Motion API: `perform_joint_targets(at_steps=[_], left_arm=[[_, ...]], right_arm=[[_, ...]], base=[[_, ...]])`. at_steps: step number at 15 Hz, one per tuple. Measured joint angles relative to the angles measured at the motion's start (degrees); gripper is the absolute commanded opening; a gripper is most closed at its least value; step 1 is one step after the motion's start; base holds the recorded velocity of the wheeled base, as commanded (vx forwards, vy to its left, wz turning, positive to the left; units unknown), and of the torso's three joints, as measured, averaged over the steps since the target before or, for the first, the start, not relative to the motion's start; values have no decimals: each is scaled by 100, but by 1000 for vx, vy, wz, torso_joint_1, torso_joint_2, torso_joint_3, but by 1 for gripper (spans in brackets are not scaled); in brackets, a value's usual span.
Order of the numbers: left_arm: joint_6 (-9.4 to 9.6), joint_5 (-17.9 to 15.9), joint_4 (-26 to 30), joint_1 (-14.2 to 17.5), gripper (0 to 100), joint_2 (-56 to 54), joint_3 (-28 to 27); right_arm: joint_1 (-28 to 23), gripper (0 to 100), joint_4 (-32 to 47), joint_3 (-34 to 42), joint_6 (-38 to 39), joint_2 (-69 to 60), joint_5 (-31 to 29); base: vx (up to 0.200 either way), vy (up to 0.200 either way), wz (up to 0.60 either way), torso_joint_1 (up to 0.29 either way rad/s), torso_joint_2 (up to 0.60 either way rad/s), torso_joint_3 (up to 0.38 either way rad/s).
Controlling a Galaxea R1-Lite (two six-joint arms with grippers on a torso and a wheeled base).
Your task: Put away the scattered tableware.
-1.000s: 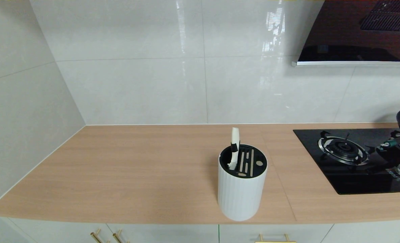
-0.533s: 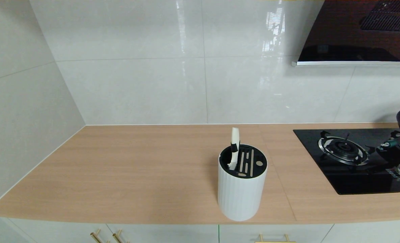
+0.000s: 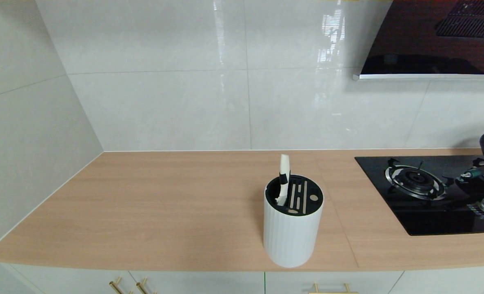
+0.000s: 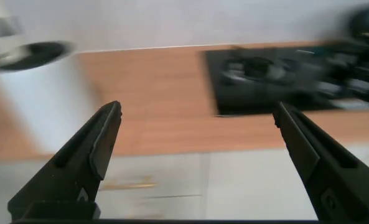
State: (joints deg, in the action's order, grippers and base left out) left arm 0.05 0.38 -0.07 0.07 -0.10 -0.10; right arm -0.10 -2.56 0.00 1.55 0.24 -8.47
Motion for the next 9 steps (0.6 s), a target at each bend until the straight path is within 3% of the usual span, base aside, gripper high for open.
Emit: perform_joint_targets(at_steps=[3, 9], left_arm=[[-2, 5, 2, 0, 100, 0, 0], [0, 2, 0, 0, 100, 2, 0]], right_arm=[[10, 100, 229, 0, -177, 11, 691], [32, 100, 245, 0, -187, -22, 700]], base=[[0, 0, 0, 0, 0, 0], [0, 0, 0, 0, 0, 0]])
